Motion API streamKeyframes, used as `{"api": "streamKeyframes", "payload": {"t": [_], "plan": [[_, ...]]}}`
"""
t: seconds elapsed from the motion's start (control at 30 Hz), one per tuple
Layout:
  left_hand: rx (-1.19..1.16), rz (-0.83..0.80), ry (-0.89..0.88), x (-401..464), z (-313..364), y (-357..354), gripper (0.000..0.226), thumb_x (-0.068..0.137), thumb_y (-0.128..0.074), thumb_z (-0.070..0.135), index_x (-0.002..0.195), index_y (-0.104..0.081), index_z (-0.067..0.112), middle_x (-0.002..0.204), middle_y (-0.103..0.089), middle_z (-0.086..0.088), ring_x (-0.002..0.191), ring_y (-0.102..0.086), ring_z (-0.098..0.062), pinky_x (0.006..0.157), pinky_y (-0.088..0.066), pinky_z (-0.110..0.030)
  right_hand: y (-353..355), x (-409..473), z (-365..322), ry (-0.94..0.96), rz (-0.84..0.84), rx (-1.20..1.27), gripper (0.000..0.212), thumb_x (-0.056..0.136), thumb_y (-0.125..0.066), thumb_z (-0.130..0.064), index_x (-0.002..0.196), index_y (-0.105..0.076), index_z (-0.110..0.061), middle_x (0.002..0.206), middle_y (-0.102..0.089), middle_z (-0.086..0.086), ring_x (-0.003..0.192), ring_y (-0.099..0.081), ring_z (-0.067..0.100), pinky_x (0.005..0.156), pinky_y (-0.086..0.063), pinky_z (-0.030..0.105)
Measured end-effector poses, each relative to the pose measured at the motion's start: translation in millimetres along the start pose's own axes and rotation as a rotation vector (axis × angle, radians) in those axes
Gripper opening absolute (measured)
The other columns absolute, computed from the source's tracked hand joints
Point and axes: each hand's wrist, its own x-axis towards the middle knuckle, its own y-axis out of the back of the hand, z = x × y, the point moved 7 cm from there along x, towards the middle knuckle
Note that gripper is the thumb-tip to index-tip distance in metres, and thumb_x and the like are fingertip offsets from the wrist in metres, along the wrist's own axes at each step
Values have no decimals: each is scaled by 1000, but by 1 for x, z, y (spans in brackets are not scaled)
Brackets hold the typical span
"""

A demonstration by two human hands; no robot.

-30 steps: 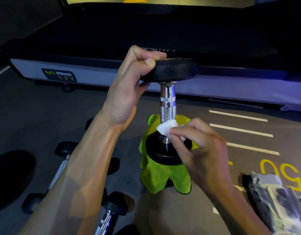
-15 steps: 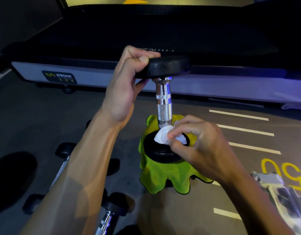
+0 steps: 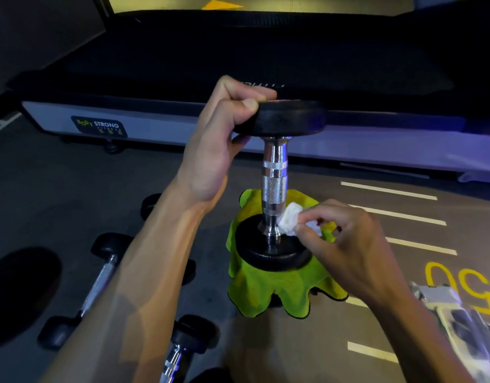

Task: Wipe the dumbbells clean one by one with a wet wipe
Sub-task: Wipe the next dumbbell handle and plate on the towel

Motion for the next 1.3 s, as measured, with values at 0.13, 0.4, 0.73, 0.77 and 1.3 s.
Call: {"api": "streamKeyframes", "payload": {"t": [0.13,0.4,0.73,0.77,1.3], "plan": [[-7,-5,4,-1,2,-6,13,79,-54,42,78,-66,45,128,-69,8,114,-58,-10,91,-41,-35,-10,-6,-8,-31,-39,205,11,84,-82,-24,77,-76,-30,93,-75,-15,93,-66,7,76,-44,16],[26,114,-13,2,4,9,35,92,-43,23,77,-65,46,135,-65,8,119,-60,-6,90,-51,-36,-18,9,-14,-72,-73,297,18,85,-85,-23,90,-68,-23,93,-78,-17,91,-73,-2,83,-56,16],[-245,81,5,-4,-9,13,22,95,-36,19,90,-57,20,132,-65,-5,114,-55,-25,88,-37,-49,-45,13,-16,-81,-58,386,40,82,-88,-24,88,-52,-10,82,-79,2,76,-76,21,75,-58,54],[-264,81,9,-5,-9,11,22,94,-35,20,91,-57,19,133,-64,-8,114,-52,-28,85,-37,-47,-48,12,-16,-77,-58,415,40,82,-88,-24,89,-52,-8,83,-79,4,77,-76,22,76,-58,55],[-220,59,-20,1,2,-25,14,89,-48,20,79,-58,24,124,-64,-1,107,-59,-17,81,-42,-42,-15,5,0,-116,43,401,32,83,-88,-10,91,-57,-7,80,-79,3,75,-77,19,72,-62,38]]}}
